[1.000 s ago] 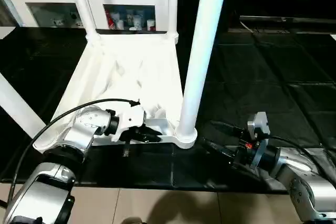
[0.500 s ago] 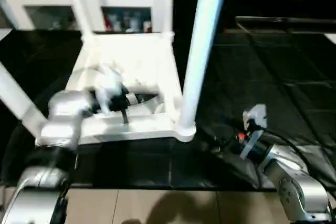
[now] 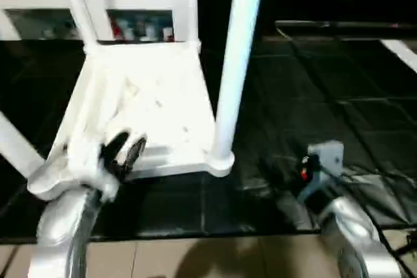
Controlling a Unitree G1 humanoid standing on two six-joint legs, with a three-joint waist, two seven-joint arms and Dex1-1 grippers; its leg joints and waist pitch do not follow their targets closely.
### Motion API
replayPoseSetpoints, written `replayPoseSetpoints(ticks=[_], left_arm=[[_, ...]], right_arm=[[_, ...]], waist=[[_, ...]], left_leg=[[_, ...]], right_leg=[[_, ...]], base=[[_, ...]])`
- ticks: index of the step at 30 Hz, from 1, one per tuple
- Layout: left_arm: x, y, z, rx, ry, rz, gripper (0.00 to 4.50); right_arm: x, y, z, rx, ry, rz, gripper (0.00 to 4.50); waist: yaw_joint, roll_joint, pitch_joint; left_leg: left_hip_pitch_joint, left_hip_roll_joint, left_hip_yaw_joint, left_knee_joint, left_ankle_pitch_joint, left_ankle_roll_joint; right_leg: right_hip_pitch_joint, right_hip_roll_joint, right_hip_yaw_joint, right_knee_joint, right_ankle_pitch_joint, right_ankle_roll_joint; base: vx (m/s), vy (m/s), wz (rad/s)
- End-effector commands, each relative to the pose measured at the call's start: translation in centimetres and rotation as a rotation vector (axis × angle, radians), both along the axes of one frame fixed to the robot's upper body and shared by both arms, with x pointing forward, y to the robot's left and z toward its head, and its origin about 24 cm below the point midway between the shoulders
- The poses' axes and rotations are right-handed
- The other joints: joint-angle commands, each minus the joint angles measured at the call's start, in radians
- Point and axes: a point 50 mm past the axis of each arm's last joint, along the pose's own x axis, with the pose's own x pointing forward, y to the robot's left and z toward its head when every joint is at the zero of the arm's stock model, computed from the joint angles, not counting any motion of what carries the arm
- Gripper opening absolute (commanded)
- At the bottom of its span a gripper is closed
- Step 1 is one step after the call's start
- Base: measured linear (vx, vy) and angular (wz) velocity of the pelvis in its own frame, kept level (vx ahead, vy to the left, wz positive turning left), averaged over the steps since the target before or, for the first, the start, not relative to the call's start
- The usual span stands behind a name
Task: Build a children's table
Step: Rotate leg to tighten
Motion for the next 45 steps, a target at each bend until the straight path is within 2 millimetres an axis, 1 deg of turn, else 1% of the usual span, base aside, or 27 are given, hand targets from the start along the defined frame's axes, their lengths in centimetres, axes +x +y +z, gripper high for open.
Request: replayPoseSetpoints(ticks=[1,3,4,6,8,9,10,12,13,14,15,16,18,21,22,26,27,28,29,33,37,38,39,40,42,44,45], left_arm=[[-1.0,-0.5,-0.1,0.009,0.017,0.032,2.09],[-2.0,-0.9,-0.9,-0.025,0.059,0.05,2.09],[-2.2,-1.0,-1.1,-0.036,0.07,0.052,2.09],[-2.4,-1.1,-1.2,-0.022,0.085,0.039,2.09],[-2.4,-1.1,-1.2,-0.008,0.087,0.036,2.09],[-2.2,-1.1,-1.1,0.001,0.084,0.03,2.09],[-2.0,-1.0,-1.0,0.0,0.088,0.02,2.09],[-2.0,-1.0,-1.1,-0.002,0.097,0.021,2.09],[-2.2,-0.9,-1.2,0.002,0.112,0.035,2.09],[-2.2,-0.9,-1.2,0.003,0.112,0.036,2.09],[-2.3,-0.7,-1.5,-0.004,0.115,0.056,2.09],[-2.4,-0.6,-1.5,0.001,0.112,0.057,2.09],[-2.5,-0.6,-1.6,0.009,0.112,0.053,2.09],[-2.6,-0.6,-1.8,0.014,0.117,0.045,2.09],[-2.6,-0.6,-1.9,0.015,0.118,0.042,2.09],[-2.7,-0.5,-2.2,0.016,0.123,0.044,2.09],[-2.7,-0.5,-2.2,0.016,0.123,0.044,2.09],[-2.6,-0.4,-2.4,0.013,0.124,0.046,2.09],[-2.5,-0.4,-2.5,0.011,0.124,0.045,2.09],[-2.1,0.8,-4.7,-0.007,0.14,0.058,2.09],[-2.2,2.0,-5.9,0.005,0.166,0.052,2.09],[-2.2,2.0,-5.9,0.005,0.166,0.052,2.09],[-2.3,2.3,-6.1,0.007,0.169,0.052,2.09],[-2.5,2.5,-5.2,0.002,0.145,0.043,2.09],[-2.5,2.3,-4.5,-0.001,0.12,0.035,2.09],[-2.5,1.9,-4.0,-0.001,0.1,0.026,2.09],[-2.5,1.7,-3.7,-0.001,0.087,0.019,2.09]], right_arm=[[-0.4,-0.2,-0.2,-0.022,0.018,-0.034,4.5],[-0.7,-0.1,-0.4,-0.007,0.034,-0.055,4.5],[-0.8,-0.1,-0.5,0.001,0.037,-0.059,4.5],[-0.9,-0.2,-0.8,0.013,0.044,-0.03,4.5],[-0.9,-0.2,-0.9,0.02,0.041,-0.022,4.5],[-1.0,-0.4,-1.2,0.019,0.046,-0.018,4.5],[-0.9,-0.6,-1.6,0.027,0.086,-0.024,4.5],[-1.0,-0.6,-1.8,0.046,0.109,-0.018,4.5],[-1.1,-0.6,-1.8,0.076,0.125,-0.021,4.5],[-1.1,-0.6,-1.7,0.077,0.124,-0.022,4.5],[-1.1,-0.5,-1.5,0.078,0.119,-0.004,4.5],[-1.0,-0.4,-1.4,0.033,0.096,0.009,4.5],[-0.9,-0.4,-1.3,-0.033,0.065,0.018,4.5],[-0.9,-0.4,-1.4,-0.027,0.057,0.045,4.5],[-0.9,-0.4,-1.4,-0.002,0.055,0.05,4.5],[-0.8,-0.3,-1.2,0.025,0.054,0.048,4.5],[-0.8,-0.3,-1.2,0.025,0.054,0.048,4.5],[-0.8,-0.2,-1.1,0.027,0.05,0.056,4.5],[-0.7,-0.2,-1.1,0.033,0.044,0.054,4.5],[-0.4,0.1,-0.7,0.05,-0.012,0.104,4.5],[-0.2,0.4,-0.4,0.065,-0.023,0.182,4.5],[-0.2,0.4,-0.4,0.065,-0.023,0.182,4.5],[-0.1,0.5,-0.3,0.059,-0.029,0.194,4.5],[0.0,0.6,-0.1,0.084,-0.043,0.224,4.5],[0.1,0.6,0.1,0.111,-0.048,0.244,4.5],[0.2,0.7,0.2,0.128,-0.06,0.262,4.5],[0.2,0.8,0.3,0.146,-0.066,0.273,4.5]], waist=[[-0.003,0.009,-0.039],[-0.009,0.009,-0.032],[-0.01,0.009,-0.032],[-0.011,0.011,-0.033],[-0.013,0.009,-0.03],[-0.014,0.012,-0.029],[-0.013,0.02,-0.029],[-0.015,0.014,-0.032],[-0.015,0.008,-0.032],[-0.014,0.01,-0.032],[-0.014,0.007,-0.033],[-0.013,0.009,-0.034],[-0.013,0.003,-0.037],[-0.012,0.006,-0.038],[-0.01,0.002,-0.039],[-0.007,0.008,-0.041],[-0.006,0.007,-0.042],[-0.005,0.015,-0.041],[-0.008,0.012,-0.041],[-0.006,0.011,-0.041],[-0.004,0.01,-0.042],[-0.004,0.006,-0.041],[-0.004,0.007,-0.041],[-0.004,0.005,-0.041],[-0.009,0.01,-0.04],[-0.01,0.008,-0.04],[-0.01,0.008,-0.04]], left_leg=[[0.002,0.043,-0.022,-0.082,-0.348,0.022],[0.003,0.042,-0.023,-0.085,-0.392,0.018],[0.014,0.037,-0.024,-0.079,-0.413,0.014],[0.01,0.038,-0.029,-0.083,-0.414,0.014],[0.01,0.04,-0.031,-0.086,-0.43,0.015],[0.009,0.04,-0.033,-0.086,-0.44,0.013],[0.01,0.039,-0.034,-0.086,-0.439,0.01],[0.01,0.039,-0.033,-0.085,-0.436,0.013],[0.008,0.04,-0.033,-0.086,-0.427,0.014],[0.006,0.041,-0.034,-0.087,-0.422,0.015],[0.005,0.041,-0.033,-0.087,-0.415,0.015],[0.006,0.042,-0.033,-0.086,-0.405,0.016],[0.0,0.043,-0.03,-0.086,-0.374,0.014],[0.002,0.043,-0.029,-0.085,-0.362,0.02],[0.002,0.044,-0.028,-0.085,-0.35,0.025],[0.0,0.047,-0.027,-0.087,-0.324,0.027],[-0.001,0.047,-0.026,-0.087,-0.319,0.03],[0.0,0.046,-0.027,-0.087,-0.319,0.029],[0.0,0.046,-0.026,-0.087,-0.325,0.027],[0.003,0.04,-0.027,-0.085,-0.337,0.03],[0.005,0.043,-0.027,-0.086,-0.349,0.033],[0.005,0.041,-0.027,-0.086,-0.353,0.035],[0.004,0.042,-0.028,-0.086,-0.354,0.033],[0.004,0.042,-0.027,-0.085,-0.358,0.031],[0.001,0.045,-0.031,-0.088,-0.377,0.027],[0.008,0.046,-0.031,-0.087,-0.396,0.024],[0.007,0.046,-0.031,-0.087,-0.397,0.025]], right_leg=[[0.038,-0.063,0.06,-0.11,-0.511,0.02],[0.038,-0.064,0.054,-0.119,-0.564,0.033],[0.034,-0.065,0.05,-0.133,-0.607,0.053],[0.039,-0.063,0.051,-0.132,-0.589,0.059],[0.039,-0.062,0.051,-0.132,-0.579,0.06],[0.041,-0.063,0.049,-0.133,-0.587,0.062],[0.04,-0.065,0.051,-0.133,-0.582,0.057],[0.042,-0.064,0.053,-0.13,-0.566,0.05],[0.043,-0.064,0.054,-0.128,-0.552,0.045],[0.045,-0.065,0.055,-0.124,-0.546,0.041],[0.045,-0.066,0.056,-0.124,-0.542,0.039],[0.045,-0.067,0.057,-0.122,-0.537,0.035],[0.048,-0.068,0.061,-0.118,-0.505,0.031],[0.046,-0.068,0.063,-0.113,-0.492,0.02],[0.047,-0.068,0.065,-0.11,-0.477,0.014],[0.05,-0.065,0.069,-0.102,-0.417,-0.008],[0.051,-0.066,0.07,-0.1,-0.407,-0.011],[0.051,-0.066,0.069,-0.099,-0.405,-0.013],[0.051,-0.065,0.069,-0.102,-0.411,-0.011],[0.05,-0.066,0.065,-0.112,-0.453,0.013],[0.049,-0.069,0.067,-0.108,-0.463,0.008],[0.049,-0.071,0.066,-0.11,-0.486,0.01],[0.051,-0.073,0.066,-0.11,-0.498,0.011],[0.05,-0.075,0.064,-0.113,-0.522,0.018],[0.051,-0.075,0.06,-0.115,-0.545,0.018],[0.045,-0.073,0.061,-0.116,-0.546,0.016],[0.045,-0.074,0.061,-0.116,-0.545,0.013]], base=[[0.0,0.0,0.0],[0.0,0.0,0.0],[0.0,0.0,0.0],[0.0,0.0,0.0],[0.0,0.0,0.0],[0.0,0.0,0.0],[0.0,0.0,0.0],[0.0,0.0,0.0],[0.0,0.0,0.0],[0.0,0.0,0.0],[0.0,0.0,0.0],[0.0,0.0,0.0],[0.0,0.0,0.0],[0.0,0.0,0.0],[0.0,0.0,0.0],[0.0,0.0,0.0],[0.0,0.0,0.0],[0.0,0.0,0.0],[0.0,0.0,0.0],[0.0,0.0,0.0],[0.0,0.0,0.0],[0.0,0.0,0.0],[0.0,0.0,0.0],[0.0,0.0,0.0],[0.0,0.0,0.0],[0.0,0.0,0.0],[0.0,0.0,0.0]])
